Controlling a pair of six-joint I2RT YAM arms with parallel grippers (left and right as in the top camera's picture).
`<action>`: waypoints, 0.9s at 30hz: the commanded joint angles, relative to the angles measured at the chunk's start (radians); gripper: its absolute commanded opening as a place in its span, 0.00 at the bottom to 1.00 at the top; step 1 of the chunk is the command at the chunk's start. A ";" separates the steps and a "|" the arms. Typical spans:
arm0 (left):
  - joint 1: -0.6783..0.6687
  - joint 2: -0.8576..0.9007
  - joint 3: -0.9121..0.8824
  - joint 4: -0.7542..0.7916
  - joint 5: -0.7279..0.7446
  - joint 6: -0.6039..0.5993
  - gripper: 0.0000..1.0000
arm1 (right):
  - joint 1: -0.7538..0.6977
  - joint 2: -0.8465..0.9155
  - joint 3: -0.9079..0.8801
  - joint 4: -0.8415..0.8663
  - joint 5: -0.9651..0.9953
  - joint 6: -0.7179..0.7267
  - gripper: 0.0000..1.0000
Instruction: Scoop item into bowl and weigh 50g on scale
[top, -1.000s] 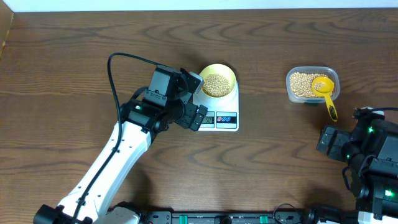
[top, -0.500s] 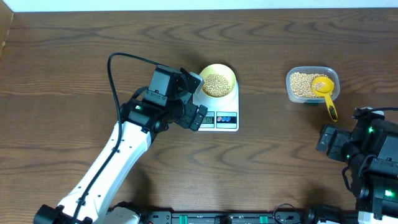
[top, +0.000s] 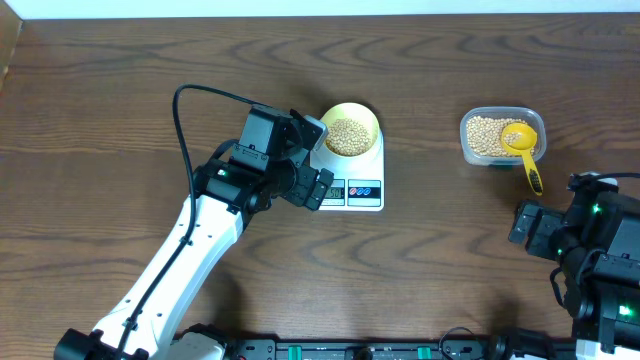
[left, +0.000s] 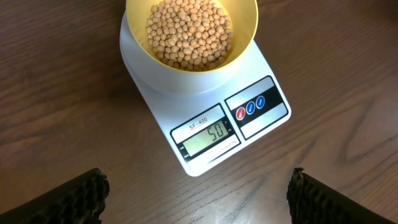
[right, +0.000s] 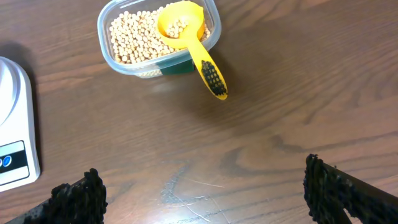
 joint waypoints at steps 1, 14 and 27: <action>0.000 0.005 -0.005 -0.003 -0.006 0.009 0.94 | -0.008 -0.003 0.004 -0.005 -0.002 -0.013 0.99; 0.000 0.005 -0.005 -0.003 -0.006 0.009 0.94 | 0.088 -0.134 0.002 -0.048 -0.031 -0.013 0.99; 0.000 0.005 -0.005 -0.003 -0.006 0.009 0.94 | 0.101 -0.409 -0.265 0.255 -0.093 -0.013 0.99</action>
